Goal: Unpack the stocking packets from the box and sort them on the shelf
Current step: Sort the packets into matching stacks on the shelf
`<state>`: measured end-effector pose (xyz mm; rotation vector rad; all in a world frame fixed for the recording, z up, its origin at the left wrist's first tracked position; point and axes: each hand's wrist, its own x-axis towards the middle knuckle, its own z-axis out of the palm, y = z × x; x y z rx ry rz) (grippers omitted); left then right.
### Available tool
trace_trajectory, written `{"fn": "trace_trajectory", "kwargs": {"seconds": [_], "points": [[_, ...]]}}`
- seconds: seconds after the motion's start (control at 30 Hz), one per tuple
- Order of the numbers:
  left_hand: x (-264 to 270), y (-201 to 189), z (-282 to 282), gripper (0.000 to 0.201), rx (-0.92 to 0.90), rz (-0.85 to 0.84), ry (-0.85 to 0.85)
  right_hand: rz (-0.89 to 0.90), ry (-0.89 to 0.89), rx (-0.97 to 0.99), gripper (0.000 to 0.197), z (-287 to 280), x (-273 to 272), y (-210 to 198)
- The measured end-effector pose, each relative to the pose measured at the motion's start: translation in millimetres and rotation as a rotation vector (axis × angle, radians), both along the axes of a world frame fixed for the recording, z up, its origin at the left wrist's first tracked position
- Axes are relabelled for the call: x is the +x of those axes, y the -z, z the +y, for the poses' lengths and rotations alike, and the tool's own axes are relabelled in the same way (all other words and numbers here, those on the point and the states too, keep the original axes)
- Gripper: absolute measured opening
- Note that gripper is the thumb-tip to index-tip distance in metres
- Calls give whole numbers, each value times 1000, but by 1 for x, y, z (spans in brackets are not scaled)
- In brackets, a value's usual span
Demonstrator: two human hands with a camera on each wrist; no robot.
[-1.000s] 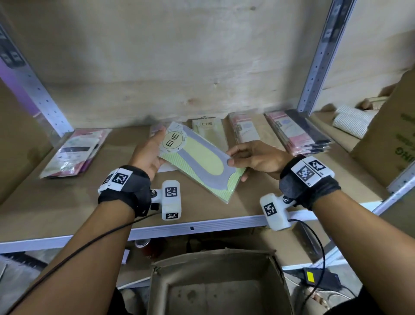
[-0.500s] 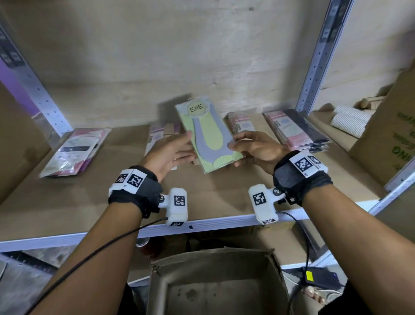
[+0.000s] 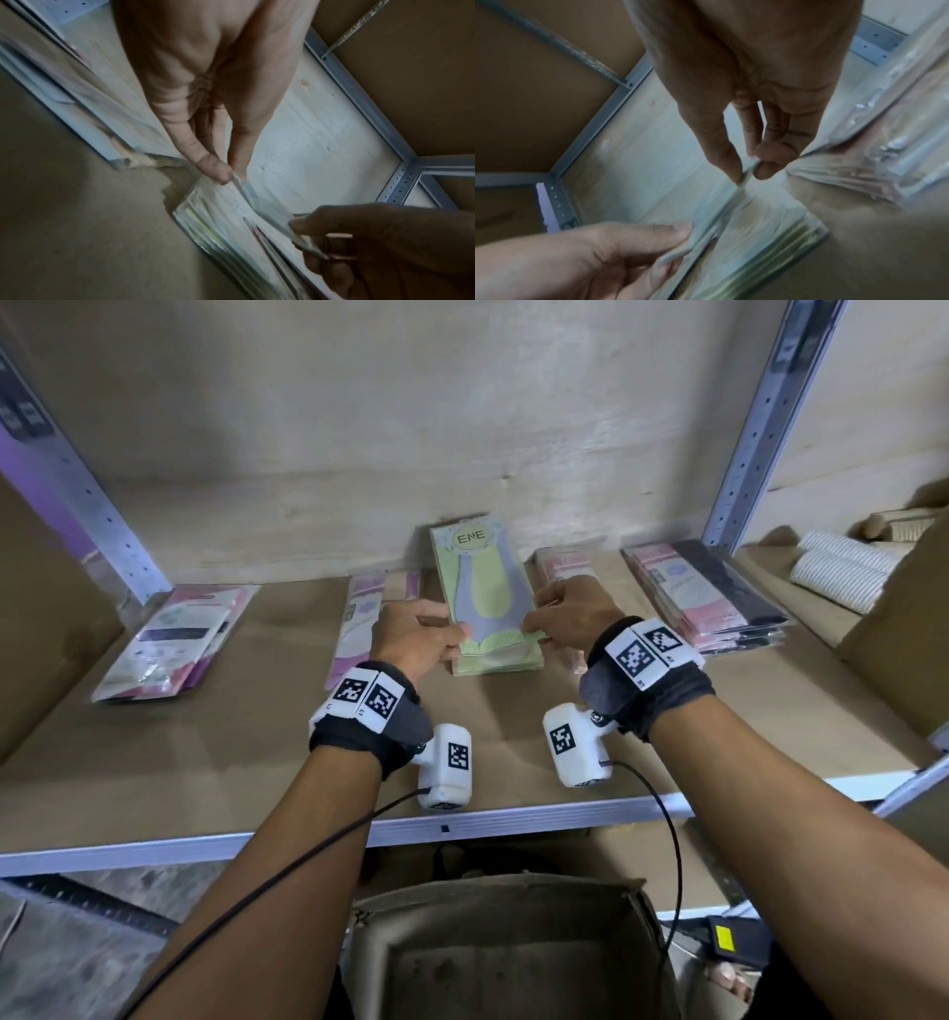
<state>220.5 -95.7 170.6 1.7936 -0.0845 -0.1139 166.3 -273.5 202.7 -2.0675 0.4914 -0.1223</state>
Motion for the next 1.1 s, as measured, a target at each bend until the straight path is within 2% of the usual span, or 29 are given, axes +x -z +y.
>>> {"fn": "trace_trajectory", "kwargs": {"seconds": [0.17,0.27,0.37,0.5,0.8,1.03,1.1], "points": [[15,3,-1,28,145,9,-30,22,11,-249,41,5,7,-7],[19,4,-1,30,234,29,45,90,1,-362,34,11,5,-7],[19,0,-4,34,268,57,107,149,-18,-408,48,14,4,-7],[19,-4,-5,42,414,38,101,179,-48,-430,50,16,5,-8],[15,-5,-5,49,383,74,75,180,-60,-455,44,18,5,-7],[14,-12,5,43,342,52,48,125,-78,-454,40,17,3,-6],[14,-18,16,30,301,17,34,53,-107,-434,41,18,3,-9]]}}
